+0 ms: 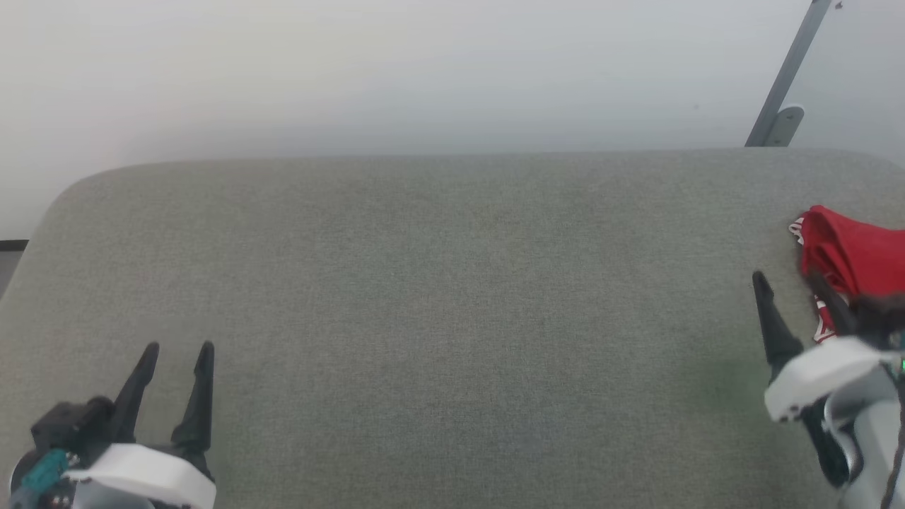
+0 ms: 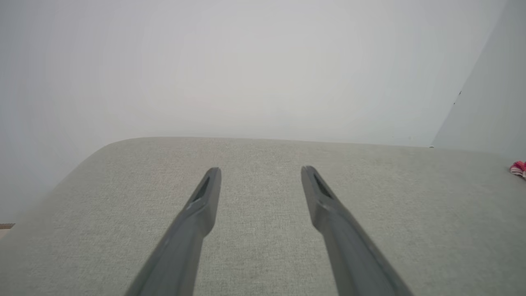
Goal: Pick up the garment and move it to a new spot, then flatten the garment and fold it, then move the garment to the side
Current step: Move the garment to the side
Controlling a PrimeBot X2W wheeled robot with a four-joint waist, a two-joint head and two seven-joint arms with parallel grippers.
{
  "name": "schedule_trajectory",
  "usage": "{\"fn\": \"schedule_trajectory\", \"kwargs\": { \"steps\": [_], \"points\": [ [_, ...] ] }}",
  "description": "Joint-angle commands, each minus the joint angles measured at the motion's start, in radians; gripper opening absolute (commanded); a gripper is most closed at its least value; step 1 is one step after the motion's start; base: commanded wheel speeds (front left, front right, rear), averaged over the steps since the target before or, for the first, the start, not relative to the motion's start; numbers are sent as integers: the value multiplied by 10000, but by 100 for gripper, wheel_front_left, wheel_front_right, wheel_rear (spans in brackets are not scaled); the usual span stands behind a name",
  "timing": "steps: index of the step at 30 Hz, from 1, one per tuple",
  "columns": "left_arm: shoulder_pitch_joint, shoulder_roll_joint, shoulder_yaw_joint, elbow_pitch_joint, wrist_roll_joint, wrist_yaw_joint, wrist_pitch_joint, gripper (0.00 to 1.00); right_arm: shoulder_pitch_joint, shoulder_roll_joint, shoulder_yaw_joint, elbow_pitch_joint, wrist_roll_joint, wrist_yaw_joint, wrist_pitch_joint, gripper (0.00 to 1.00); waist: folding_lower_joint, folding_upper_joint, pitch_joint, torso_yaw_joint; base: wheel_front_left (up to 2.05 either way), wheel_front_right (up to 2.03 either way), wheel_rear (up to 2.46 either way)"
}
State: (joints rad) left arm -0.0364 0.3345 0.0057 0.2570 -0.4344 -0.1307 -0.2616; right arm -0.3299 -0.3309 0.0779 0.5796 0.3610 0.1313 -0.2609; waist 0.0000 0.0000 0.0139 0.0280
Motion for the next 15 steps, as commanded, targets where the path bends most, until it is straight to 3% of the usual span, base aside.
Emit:
{"fn": "schedule_trajectory", "kwargs": {
  "steps": [1,15],
  "points": [
    [127,18,6,-10,72,10,-40,100,219,118,-89,-149,-52,-12,-45,100,0,0,-17,2,0,0,0],
    [789,-49,300,-325,75,10,-40,100,2229,994,-817,-1799,-574,-7,-48,100,0,0,-179,-63,0,0,0]
  ]
}}
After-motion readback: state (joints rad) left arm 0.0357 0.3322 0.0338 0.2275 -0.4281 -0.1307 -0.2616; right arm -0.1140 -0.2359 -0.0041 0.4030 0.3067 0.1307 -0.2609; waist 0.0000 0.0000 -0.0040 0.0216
